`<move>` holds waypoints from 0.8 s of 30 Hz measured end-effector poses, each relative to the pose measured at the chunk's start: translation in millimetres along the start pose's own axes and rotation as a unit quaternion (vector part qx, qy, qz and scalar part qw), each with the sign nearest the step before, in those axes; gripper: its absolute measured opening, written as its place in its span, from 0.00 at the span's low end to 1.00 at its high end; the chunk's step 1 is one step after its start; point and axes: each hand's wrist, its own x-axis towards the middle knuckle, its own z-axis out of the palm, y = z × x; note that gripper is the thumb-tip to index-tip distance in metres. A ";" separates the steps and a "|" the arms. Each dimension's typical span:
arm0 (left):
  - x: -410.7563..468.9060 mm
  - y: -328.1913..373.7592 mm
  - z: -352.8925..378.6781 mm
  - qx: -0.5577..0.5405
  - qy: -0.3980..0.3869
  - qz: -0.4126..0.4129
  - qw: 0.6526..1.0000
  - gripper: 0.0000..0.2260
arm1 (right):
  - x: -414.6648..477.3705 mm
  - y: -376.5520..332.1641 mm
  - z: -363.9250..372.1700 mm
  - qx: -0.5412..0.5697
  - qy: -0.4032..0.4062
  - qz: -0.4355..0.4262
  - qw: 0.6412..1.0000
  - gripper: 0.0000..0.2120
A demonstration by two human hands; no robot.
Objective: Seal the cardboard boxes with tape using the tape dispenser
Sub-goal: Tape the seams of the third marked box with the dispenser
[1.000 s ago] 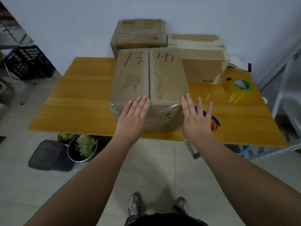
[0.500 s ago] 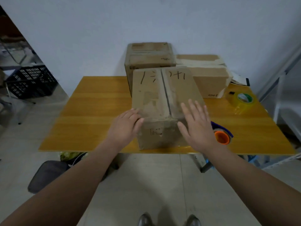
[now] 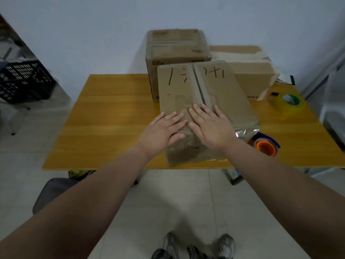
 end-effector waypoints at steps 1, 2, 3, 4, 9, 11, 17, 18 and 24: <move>-0.3 -0.4 2.1 0.022 0.002 0.005 1.000 0.23 | -0.8 -0.7 0.5 -0.009 -0.001 -0.004 1.000 0.37; -0.3 -0.6 3.8 0.041 0.003 0.010 0.999 0.23 | -1.6 -1.0 1.4 -0.024 -0.002 -0.010 1.000 0.39; -0.3 -1.0 5.0 0.057 0.004 0.015 0.998 0.24 | -2.0 -0.9 2.1 -0.039 -0.004 -0.015 0.999 0.41; -0.1 -1.0 5.5 0.070 0.004 0.020 0.997 0.25 | -2.0 -0.8 2.6 -0.053 -0.007 -0.021 0.998 0.42; -0.2 -2.4 5.7 0.128 -0.030 0.032 0.991 0.32 | -3.5 0.1 2.8 -0.094 -0.016 -0.062 0.994 0.41; -1.7 -3.0 5.6 0.153 -0.055 0.020 0.987 0.36 | -4.3 0.1 4.3 -0.118 -0.017 -0.070 0.990 0.41; 3.8 26.5 -12.1 0.144 -0.043 -0.029 0.988 0.37 | -15.2 13.5 -3.1 -0.038 -0.015 -0.082 0.996 0.38; 9.3 34.1 -15.1 0.136 -0.028 -0.036 0.990 0.35 | -19.4 22.9 -6.7 -0.011 -0.010 -0.082 0.997 0.36; 62.1 81.1 3.3 0.084 -0.071 -0.040 0.993 0.27 | -33.6 97.9 -23.4 0.020 -0.001 -0.018 1.000 0.31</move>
